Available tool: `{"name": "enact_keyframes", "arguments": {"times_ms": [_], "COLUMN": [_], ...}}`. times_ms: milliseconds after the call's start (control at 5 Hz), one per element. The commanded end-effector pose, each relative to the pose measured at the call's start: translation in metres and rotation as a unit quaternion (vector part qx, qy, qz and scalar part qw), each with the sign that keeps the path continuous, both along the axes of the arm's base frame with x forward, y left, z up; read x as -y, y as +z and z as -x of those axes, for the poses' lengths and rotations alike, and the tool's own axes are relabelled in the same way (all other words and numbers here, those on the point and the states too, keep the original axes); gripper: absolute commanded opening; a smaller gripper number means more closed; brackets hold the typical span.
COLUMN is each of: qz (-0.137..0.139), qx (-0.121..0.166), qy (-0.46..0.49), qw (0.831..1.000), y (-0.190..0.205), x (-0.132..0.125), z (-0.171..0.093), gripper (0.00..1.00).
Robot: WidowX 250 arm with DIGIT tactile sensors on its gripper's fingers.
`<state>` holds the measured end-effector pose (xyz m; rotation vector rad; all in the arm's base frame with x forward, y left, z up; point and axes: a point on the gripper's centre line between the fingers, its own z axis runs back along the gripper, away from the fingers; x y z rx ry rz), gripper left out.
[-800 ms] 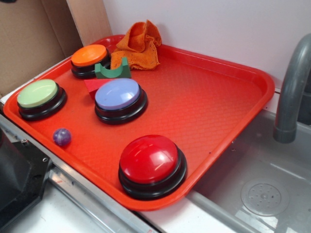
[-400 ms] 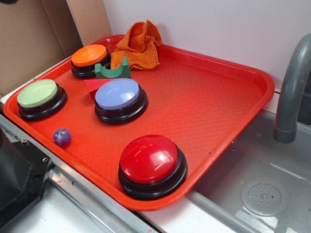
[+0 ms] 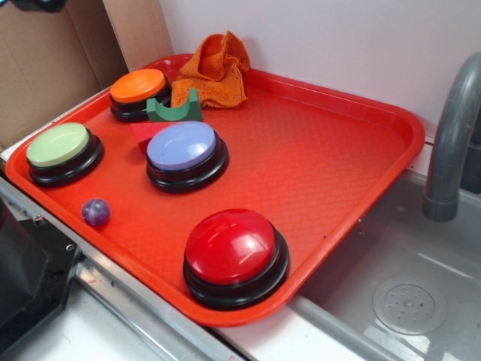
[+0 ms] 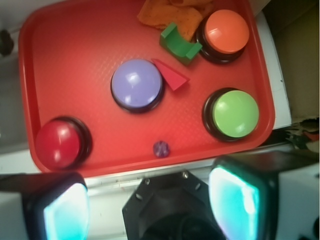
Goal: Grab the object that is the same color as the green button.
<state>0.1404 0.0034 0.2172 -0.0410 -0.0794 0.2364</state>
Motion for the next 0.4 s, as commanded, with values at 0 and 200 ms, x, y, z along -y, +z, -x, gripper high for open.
{"name": "enact_keyframes", "arguments": {"times_ms": [0, 200], "qz": [0.019, 0.029], "qx": [0.026, 0.049], "qy": [0.178, 0.264], "qw": [0.983, 0.963], "y": [-0.033, -0.061], "x": [-0.047, -0.071], "z": [-0.035, -0.051], "gripper": [1.0, 1.0]}}
